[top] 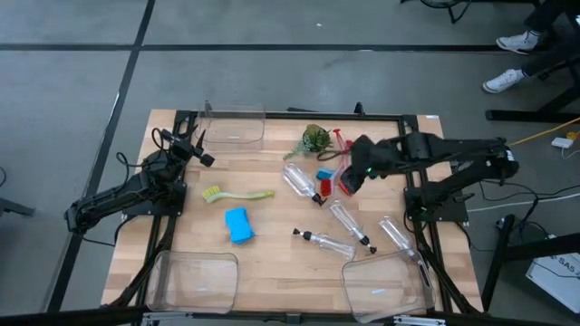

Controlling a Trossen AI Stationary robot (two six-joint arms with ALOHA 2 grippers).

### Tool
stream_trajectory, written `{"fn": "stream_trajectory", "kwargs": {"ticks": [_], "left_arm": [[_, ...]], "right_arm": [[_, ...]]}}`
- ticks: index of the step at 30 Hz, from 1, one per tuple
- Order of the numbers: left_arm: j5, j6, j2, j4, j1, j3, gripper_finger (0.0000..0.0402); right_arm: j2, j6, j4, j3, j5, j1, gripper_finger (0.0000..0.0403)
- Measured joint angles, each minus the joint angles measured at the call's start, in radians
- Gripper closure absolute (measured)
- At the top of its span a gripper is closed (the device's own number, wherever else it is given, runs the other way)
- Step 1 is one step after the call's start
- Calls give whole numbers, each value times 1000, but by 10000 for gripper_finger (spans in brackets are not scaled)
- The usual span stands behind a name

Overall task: Pick & Place Kitchen Sink Supplies
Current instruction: Put the red dish brush into the bottom right transparent bin

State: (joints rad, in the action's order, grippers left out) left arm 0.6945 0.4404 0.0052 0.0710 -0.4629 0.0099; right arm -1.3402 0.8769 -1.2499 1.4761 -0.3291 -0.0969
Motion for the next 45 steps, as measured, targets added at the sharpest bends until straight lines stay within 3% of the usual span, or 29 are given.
{"fn": "stream_trajectory", "kwargs": {"ticks": [9, 19, 28, 35, 45], "left_arm": [[0, 0, 0, 0, 0, 0, 276], [0, 0, 0, 0, 0, 0, 277], [0, 0, 0, 0, 0, 0, 277], [0, 0, 0, 0, 0, 0, 277], [0, 0, 0, 1, 0, 0, 276]], "right_arm": [[-131, 118, -16, -13, -15, -64, 127], [-261, 123, -12, -132, -80, 58, 127], [-242, 16, 339, -333, 9, 214, 127], [-232, -34, 359, -427, -30, 304, 127], [-232, -140, 583, -561, -6, 425, 127]]}}
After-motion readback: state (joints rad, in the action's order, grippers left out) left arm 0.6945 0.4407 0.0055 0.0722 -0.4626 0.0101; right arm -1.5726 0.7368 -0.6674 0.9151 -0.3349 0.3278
